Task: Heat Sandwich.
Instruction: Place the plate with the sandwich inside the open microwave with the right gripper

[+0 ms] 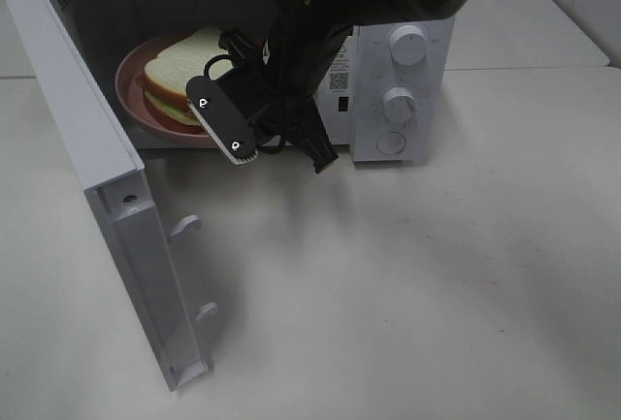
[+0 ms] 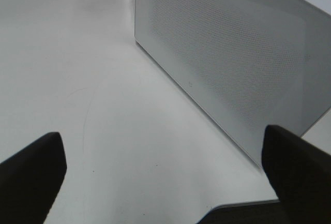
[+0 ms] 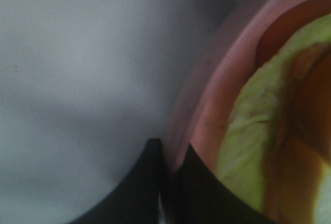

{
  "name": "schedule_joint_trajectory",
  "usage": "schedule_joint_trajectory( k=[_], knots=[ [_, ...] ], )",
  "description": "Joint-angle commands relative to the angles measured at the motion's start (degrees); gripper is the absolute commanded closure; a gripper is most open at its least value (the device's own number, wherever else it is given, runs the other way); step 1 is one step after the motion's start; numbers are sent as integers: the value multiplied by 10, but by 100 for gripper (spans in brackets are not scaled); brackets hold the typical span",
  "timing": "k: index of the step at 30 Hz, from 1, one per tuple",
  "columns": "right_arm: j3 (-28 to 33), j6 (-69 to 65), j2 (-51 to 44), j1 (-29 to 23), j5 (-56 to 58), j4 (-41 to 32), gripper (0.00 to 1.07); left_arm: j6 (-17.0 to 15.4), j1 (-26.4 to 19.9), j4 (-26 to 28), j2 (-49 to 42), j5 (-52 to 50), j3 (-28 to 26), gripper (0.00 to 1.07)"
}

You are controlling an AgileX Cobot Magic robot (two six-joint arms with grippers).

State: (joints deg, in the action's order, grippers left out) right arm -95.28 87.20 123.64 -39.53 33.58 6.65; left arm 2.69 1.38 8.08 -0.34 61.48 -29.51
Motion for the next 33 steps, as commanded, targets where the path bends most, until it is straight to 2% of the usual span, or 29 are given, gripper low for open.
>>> schedule_joint_trajectory(
  k=[1, 8, 9, 24, 33],
  knots=[
    [-36, -34, 15, -6, -1, 15, 107, 0, 4, 5, -9, -3, 1, 10],
    [-100, -77, 54, -7, 30, 35, 107, 0, 4, 5, -9, -3, 1, 10],
    [-124, -87, 67, -7, 43, 34, 107, 0, 4, 5, -9, -3, 1, 10],
    [-288, -142, 163, -13, 99, 50, 107, 0, 4, 5, -9, -3, 1, 10],
    [-333, -174, 191, -13, 92, 64, 106, 0, 4, 5, -9, -3, 1, 10]
  ],
)
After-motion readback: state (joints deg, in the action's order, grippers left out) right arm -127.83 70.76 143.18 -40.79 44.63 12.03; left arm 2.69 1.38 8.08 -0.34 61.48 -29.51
